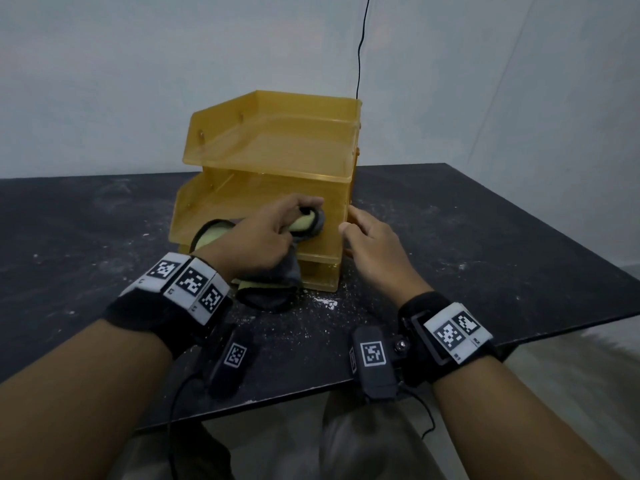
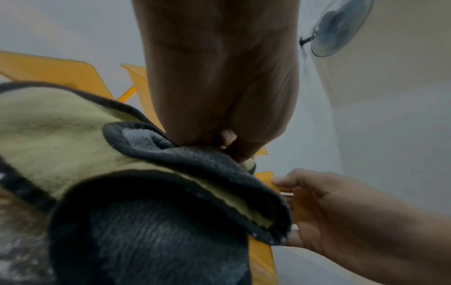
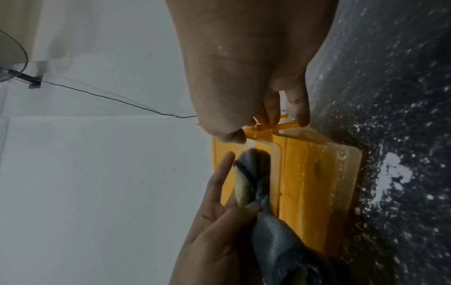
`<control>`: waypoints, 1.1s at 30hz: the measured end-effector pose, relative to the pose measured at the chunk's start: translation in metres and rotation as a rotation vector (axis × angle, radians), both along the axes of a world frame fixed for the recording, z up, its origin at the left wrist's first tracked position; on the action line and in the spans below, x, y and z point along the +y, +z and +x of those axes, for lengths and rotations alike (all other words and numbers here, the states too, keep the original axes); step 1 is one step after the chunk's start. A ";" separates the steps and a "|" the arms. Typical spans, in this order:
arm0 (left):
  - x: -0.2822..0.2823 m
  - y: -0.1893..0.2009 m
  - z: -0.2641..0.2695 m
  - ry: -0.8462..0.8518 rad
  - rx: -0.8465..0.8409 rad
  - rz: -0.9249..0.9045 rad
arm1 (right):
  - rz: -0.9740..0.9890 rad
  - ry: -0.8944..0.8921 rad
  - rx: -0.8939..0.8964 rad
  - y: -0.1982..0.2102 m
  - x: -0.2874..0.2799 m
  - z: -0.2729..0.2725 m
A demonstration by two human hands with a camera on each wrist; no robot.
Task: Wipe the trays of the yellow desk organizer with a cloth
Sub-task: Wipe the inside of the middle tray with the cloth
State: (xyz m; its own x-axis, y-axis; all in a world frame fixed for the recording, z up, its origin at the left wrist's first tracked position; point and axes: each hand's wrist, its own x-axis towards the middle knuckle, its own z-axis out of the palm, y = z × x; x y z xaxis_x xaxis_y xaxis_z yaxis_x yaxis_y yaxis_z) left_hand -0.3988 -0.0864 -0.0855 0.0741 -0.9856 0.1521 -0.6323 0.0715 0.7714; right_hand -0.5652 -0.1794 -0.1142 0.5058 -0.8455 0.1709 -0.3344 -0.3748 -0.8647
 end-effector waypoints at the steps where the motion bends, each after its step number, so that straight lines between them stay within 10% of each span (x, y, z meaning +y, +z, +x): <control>1: 0.001 0.003 -0.005 -0.039 -0.021 0.017 | 0.000 -0.004 0.011 0.001 0.001 0.000; 8: 0.019 0.021 -0.011 -0.213 0.164 0.093 | 0.053 0.002 -0.060 0.003 0.002 -0.007; 12: 0.011 0.011 -0.007 0.079 0.300 -0.103 | 0.063 -0.005 -0.093 -0.001 0.000 -0.004; 15: -0.016 -0.004 0.004 0.270 0.037 -0.152 | 0.069 -0.005 -0.102 -0.001 -0.001 -0.003; 22: -0.064 0.011 -0.004 0.120 -0.253 0.163 | -0.021 0.001 -0.022 0.003 -0.004 -0.009; 33: -0.103 0.010 -0.008 0.077 -0.324 0.219 | -0.038 0.030 -0.040 -0.003 -0.011 -0.008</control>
